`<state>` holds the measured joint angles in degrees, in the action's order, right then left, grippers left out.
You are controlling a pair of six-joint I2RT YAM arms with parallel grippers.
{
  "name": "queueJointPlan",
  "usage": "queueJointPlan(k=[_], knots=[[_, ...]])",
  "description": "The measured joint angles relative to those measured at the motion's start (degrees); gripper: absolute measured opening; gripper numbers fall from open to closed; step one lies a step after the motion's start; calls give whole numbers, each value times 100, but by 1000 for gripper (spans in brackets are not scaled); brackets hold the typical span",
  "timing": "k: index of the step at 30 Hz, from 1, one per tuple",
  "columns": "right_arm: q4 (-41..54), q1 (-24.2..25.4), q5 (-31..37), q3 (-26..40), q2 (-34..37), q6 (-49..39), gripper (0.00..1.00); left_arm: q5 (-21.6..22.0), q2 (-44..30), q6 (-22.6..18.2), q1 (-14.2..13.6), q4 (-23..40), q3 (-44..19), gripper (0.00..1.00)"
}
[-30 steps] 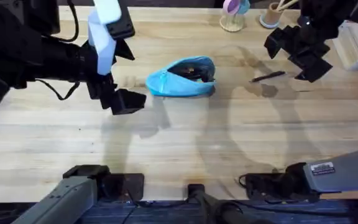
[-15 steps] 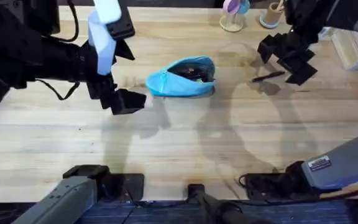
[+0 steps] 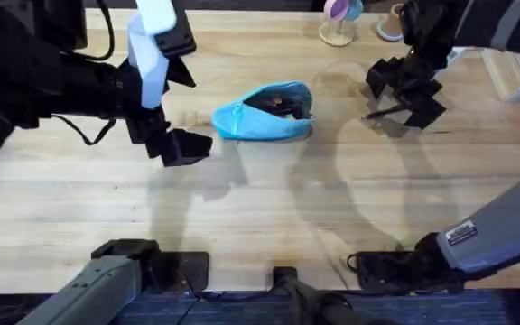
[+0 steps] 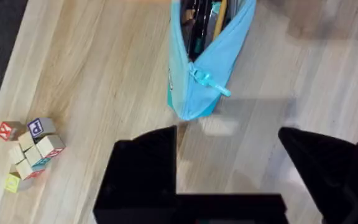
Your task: Unzip the bag, pick up the pens from the table one at a time and place them inside, then zip the bag closed.
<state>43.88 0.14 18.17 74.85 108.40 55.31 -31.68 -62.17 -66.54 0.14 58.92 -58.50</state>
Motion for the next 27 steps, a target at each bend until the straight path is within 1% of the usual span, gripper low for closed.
queueJointPlan(k=[2,3,5,7,9,16,17,18,27], knots=[[0,0,-2,0,0,0,992,0,0,0,0,2,0,993],[-7,0,-4,0,0,0,964,0,0,0,0,2,0,993],[-51,-4,-36,0,13,7,837,0,0,0,0,3,0,993],[-96,-17,-70,13,37,28,673,1,0,0,0,4,0,993],[-116,-33,-87,26,55,39,543,0,0,0,0,2,0,993],[-54,-33,-19,48,87,39,188,0,0,0,0,4,0,993],[7,-35,35,87,114,35,54,0,0,0,0,4,0,992],[13,-35,44,87,111,34,41,0,0,0,0,4,0,992],[35,-35,59,111,122,-174,31,0,0,0,0,4,0,994]])
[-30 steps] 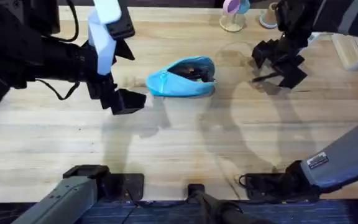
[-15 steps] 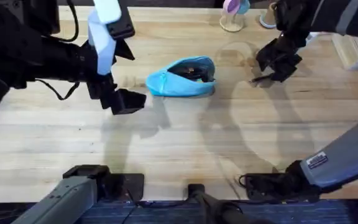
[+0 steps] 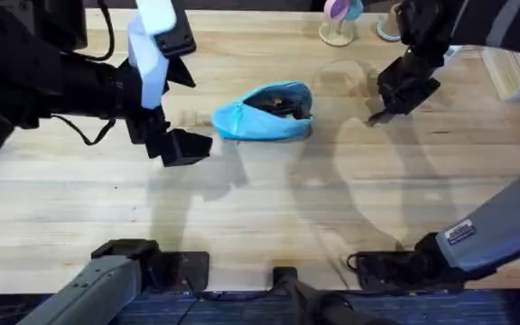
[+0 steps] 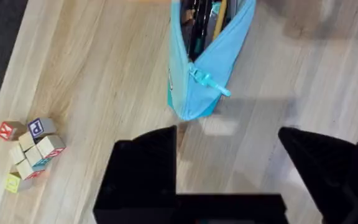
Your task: Unzip the bag, pick up the pens from the table one at a time and place them inside, then zip the bag closed.
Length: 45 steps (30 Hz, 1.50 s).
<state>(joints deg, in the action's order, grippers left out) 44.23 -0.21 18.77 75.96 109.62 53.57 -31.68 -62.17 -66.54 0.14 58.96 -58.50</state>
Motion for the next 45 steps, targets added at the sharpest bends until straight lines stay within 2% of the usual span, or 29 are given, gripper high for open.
queueJointPlan(k=[10,18,19,23,32,38,45], knots=[[212,-110,-43,11,-132,-721,31,0,0,0,0,0,0,993],[102,-370,-57,11,-1121,-1370,33,0,0,0,0,0,0,993],[-5,-504,-57,11,-1448,-1746,33,0,0,0,0,-2,0,993],[-193,-778,-57,11,-1821,-2361,33,0,0,0,0,0,0,994],[-944,-1493,-114,11,-2240,-3898,33,0,0,0,0,-7,0,994],[-1083,-1929,-815,11,-2240,-5361,33,1,0,0,0,-9,0,994],[-841,-2214,-2220,11,-2240,-7932,33,0,0,0,0,-13,0,994]])
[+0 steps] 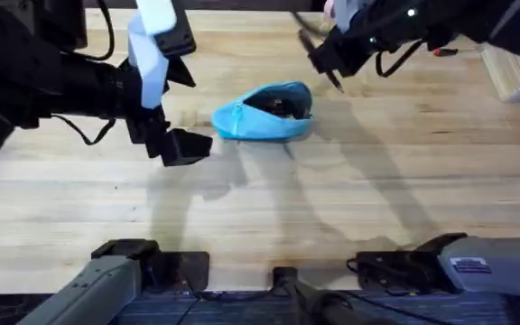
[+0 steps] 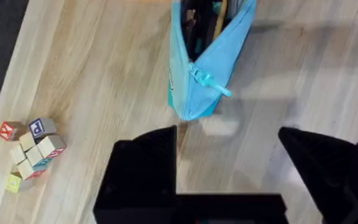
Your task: Unzip the bag, pick up the pens from the table one at a time and place them inside, then zip the bag closed.
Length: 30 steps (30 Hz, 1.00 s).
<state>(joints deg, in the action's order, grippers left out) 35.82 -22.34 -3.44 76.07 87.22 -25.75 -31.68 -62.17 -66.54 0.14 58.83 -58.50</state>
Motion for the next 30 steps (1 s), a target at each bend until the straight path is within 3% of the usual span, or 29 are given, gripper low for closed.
queueJointPlan(k=[6,12,30], knots=[[350,-11,-929,0,4,-1928,33,0,0,0,0,-7,0,993],[565,-116,-1219,0,116,-3000,32,0,0,0,0,-7,0,993],[235,-664,-1275,0,1274,-3778,32,0,0,0,0,-7,0,993]])
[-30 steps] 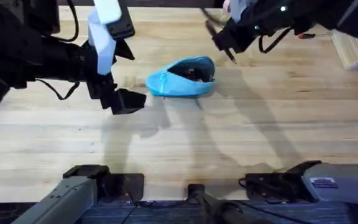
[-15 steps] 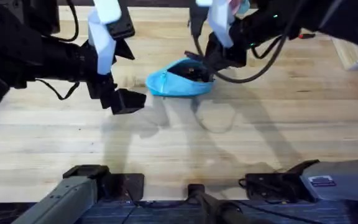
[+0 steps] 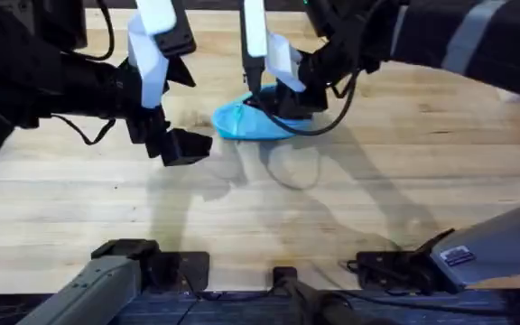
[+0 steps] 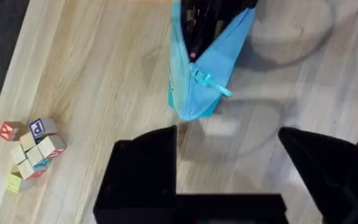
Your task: Unzip the bag, pick up the pens from the table one at a time and place them inside, then zip the bag closed.
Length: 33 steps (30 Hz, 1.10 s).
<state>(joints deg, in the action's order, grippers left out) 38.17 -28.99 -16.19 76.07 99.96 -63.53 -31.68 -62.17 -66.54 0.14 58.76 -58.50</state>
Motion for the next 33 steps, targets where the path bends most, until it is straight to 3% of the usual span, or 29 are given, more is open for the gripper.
queueJointPlan(k=[3,13,15,19,20,33], knots=[[-510,-230,26,0,136,-26,32,0,0,0,0,-2,0,993],[-510,-438,98,0,330,-38,51,0,0,-1,0,-1,0,992],[-527,-440,92,0,330,-42,296,0,0,0,0,-2,0,993],[-555,-486,87,0,330,-39,888,0,0,0,0,0,0,993],[-561,-490,85,0,330,-60,964,0,0,0,0,0,0,993],[-553,-492,83,0,317,9,996,0,0,0,0,6,0,994]])
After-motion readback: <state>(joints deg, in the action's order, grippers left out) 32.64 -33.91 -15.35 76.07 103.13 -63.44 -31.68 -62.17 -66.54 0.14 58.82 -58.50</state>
